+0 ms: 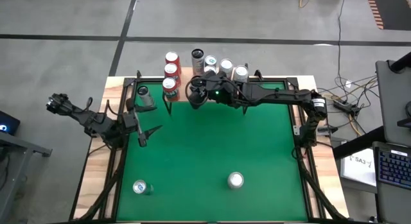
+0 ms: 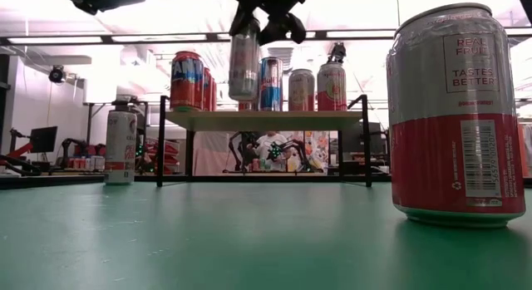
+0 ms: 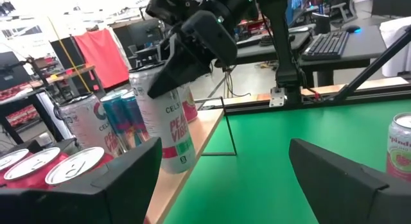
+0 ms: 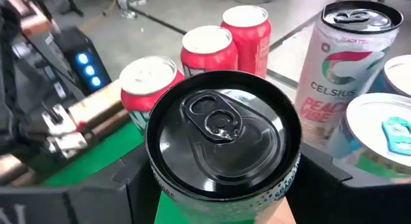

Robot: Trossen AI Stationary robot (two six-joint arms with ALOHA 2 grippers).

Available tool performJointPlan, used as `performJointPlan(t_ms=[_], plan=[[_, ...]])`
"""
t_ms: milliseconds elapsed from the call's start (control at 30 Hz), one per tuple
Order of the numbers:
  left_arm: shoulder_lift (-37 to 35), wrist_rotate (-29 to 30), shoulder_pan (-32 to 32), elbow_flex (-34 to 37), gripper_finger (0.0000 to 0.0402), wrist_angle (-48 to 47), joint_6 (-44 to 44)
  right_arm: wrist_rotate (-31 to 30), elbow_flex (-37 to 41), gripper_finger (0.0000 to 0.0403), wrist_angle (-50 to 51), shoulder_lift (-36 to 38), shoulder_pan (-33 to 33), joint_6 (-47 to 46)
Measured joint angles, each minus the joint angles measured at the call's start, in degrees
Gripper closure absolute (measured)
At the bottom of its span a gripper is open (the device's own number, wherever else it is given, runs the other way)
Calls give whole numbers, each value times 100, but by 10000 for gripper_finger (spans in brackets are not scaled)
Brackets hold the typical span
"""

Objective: Place canned beverage on shelf
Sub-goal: Put the right white soda can on the shelf aligned with other white soda cans

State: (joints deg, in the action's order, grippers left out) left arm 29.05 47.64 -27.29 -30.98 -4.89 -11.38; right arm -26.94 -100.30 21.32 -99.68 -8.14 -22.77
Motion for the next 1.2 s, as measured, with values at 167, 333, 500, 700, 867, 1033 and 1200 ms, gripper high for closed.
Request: performJointPlan(t_ms=[167,333,500,700,867,1033,1200], plan=[[-26,0,0,0,78,-9,-133,-18,21,161,-453,-67,0,-23],[-64,-1,-2,0,78,-6,-213,95,1,161,-852,-334,-2,-10],[-94,0,0,0,78,-3,-225,-8,-37,161,-768,-430,0,16],[-107,0,0,0,78,-22,-227,-137,-59,161,-609,-406,-7,180],[-104,0,0,2,78,-30,-227,-369,-56,161,-404,-409,-4,280],[-104,0,0,2,78,-35,-227,-461,-56,161,-338,-409,-15,261],[-102,0,0,2,78,-37,-227,-468,-56,161,-247,-409,-39,143]])
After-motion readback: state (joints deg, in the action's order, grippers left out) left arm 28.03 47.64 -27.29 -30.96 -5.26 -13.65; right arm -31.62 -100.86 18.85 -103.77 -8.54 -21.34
